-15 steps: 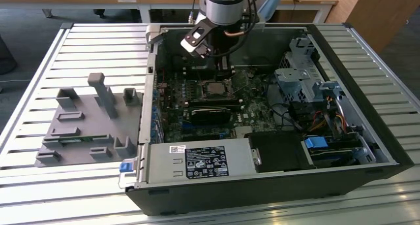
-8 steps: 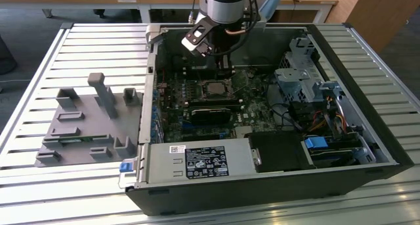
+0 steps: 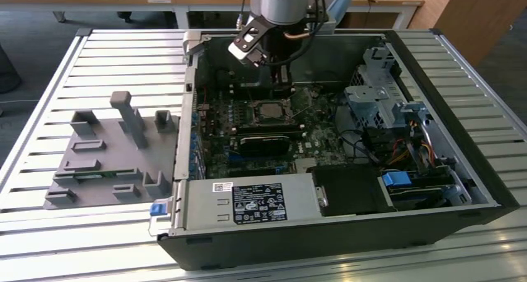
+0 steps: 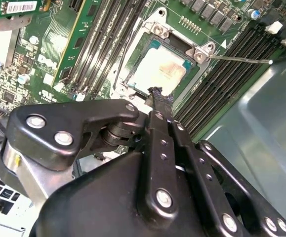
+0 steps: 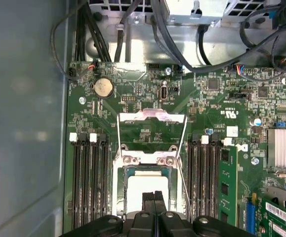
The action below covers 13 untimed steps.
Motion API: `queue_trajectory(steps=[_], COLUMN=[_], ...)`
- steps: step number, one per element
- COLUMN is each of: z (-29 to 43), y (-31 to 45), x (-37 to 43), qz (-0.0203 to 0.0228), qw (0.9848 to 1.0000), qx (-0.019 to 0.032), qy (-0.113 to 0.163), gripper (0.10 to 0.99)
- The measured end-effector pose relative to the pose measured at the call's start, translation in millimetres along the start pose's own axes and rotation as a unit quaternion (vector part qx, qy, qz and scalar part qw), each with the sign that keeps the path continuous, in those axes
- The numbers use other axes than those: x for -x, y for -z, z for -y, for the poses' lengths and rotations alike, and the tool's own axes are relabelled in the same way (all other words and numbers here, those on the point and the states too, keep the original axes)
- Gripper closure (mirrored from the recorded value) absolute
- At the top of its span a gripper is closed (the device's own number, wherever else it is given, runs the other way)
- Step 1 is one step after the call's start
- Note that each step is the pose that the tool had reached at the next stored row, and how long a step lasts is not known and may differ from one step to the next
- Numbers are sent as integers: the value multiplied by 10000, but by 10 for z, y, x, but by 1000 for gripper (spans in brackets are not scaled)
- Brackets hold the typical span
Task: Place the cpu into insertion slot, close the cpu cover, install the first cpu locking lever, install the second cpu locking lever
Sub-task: 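Close the cpu cover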
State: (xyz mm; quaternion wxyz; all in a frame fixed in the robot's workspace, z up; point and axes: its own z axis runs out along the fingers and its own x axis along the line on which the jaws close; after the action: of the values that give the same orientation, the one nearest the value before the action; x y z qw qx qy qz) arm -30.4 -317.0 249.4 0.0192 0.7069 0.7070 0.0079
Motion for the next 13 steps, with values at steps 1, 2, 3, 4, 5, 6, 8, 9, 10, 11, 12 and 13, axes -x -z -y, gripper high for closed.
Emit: queue_trajectory(steps=[1,2,3,4,5,6,8,9,10,11,12,13], z=[-21,-49,-83,-119,-155,-185,-243,-267,-285,-298,-305,-308], y=[0,-1,-3,-4,-5,-6,-9,-10,-10,-10,-4,5], x=[0,0,0,0,0,0,0,0,0,0,0,0], qz=[0,1,0,0,1,0,0,0,1,1,3,2], qw=[10000,10000,10000,10000,10000,10000,10000,10000,10000,10000,10000,10000], qx=[-1,-1,-1,-1,-2,-1,-2,-2,-2,-2,-3,-3], qy=[-1,-1,0,-1,-1,0,-1,0,0,-1,0,0], gripper=[980,980,980,980,980,980,980,980,980,980,980,980])
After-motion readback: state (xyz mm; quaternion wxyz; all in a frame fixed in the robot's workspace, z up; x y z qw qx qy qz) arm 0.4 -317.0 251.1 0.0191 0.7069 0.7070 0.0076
